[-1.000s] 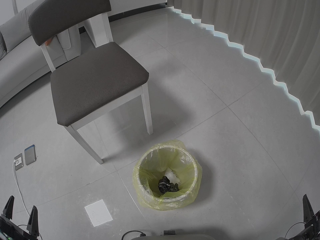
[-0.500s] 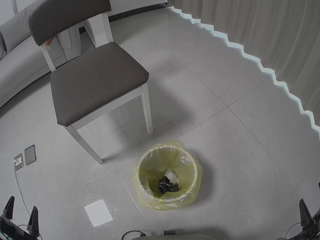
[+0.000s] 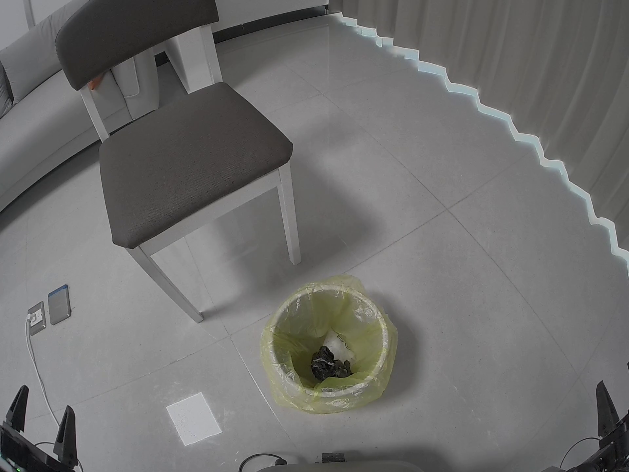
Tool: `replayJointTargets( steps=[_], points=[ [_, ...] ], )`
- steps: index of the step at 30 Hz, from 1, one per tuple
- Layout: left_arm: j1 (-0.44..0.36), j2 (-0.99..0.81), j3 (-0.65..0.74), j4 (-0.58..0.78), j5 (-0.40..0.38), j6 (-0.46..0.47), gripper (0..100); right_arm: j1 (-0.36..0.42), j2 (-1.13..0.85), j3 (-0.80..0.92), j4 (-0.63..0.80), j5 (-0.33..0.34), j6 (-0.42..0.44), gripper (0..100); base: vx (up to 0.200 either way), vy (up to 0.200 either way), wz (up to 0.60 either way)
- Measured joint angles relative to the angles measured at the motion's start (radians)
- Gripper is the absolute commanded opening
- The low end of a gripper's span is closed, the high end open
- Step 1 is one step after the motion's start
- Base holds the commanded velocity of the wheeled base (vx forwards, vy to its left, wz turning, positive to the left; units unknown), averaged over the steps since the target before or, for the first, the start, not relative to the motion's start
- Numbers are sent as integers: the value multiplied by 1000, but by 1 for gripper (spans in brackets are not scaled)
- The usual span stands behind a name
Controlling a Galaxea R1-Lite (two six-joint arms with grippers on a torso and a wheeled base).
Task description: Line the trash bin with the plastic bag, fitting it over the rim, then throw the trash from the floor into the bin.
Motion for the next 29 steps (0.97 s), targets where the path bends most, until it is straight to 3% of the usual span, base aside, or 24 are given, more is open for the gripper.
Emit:
replayJointTargets(
  steps=[8,11,15,17,29],
  points=[
    [0,0,0,0,0,1,100,1,0,0,18,94,-135,100,0,0,0],
    [-1,0,0,0,-1,1,100,0,0,0,19,62,-118,100,0,0,0],
    [-1,1,0,0,-1,1,100,-1,0,0,42,-63,-104,100,0,0,0],
    [-1,1,0,0,-1,1,100,-1,1,0,52,-80,-101,100,0,0,0],
    [-1,2,0,0,0,1,100,-2,1,0,70,-32,-97,100,0,0,0]
  ],
)
